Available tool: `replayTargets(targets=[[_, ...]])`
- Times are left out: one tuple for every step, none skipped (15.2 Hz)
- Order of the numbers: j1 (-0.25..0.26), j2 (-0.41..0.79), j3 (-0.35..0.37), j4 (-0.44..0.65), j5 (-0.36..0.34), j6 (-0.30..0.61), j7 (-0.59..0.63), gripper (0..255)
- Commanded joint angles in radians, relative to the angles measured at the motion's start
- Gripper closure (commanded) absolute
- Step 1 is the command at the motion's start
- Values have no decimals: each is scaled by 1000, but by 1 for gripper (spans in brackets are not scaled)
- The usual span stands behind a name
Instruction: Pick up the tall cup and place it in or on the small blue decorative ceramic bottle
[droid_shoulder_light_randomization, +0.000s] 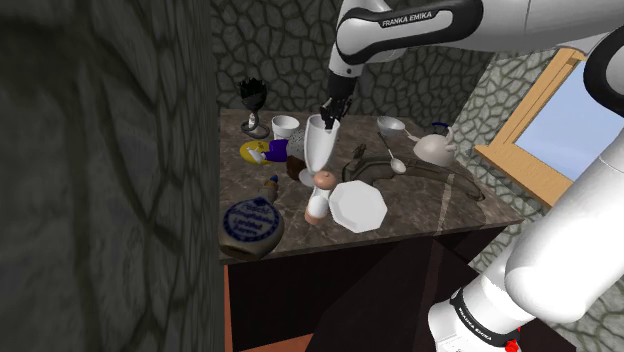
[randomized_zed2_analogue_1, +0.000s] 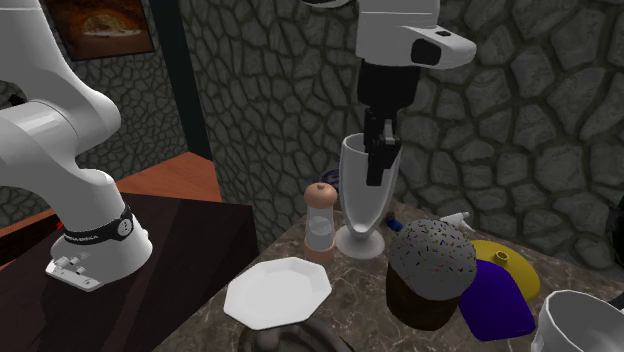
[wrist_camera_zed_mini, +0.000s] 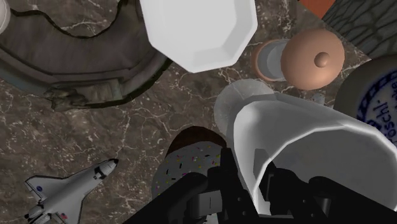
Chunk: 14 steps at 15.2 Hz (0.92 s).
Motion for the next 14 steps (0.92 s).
replayTargets(targets=[[0,-5,0,22,0,-27,0,255],[0,-8,0,33,0,-40,0,255],[0,-10,0,44,0,-53,0,255],[0,-12,0,55,0,-66,0,255],[0,-14,0,66,0,-79,0,255],[0,-15,0,78,0,-92,0,255],[0,-16,0,90,1,-105,0,255],[0,-18,0,102,1,-119,0,255],[0,-18,0,114,1,-132,-1,255],[0,-19,0,127,1,-145,-1,255],[0,-20,0,140,1,-159,-1,255],[0,-20,0,153,1,-172,-1,255],[0,-20,0,166,1,-185,-1,255],[0,-19,0,180,1,-199,-1,255]])
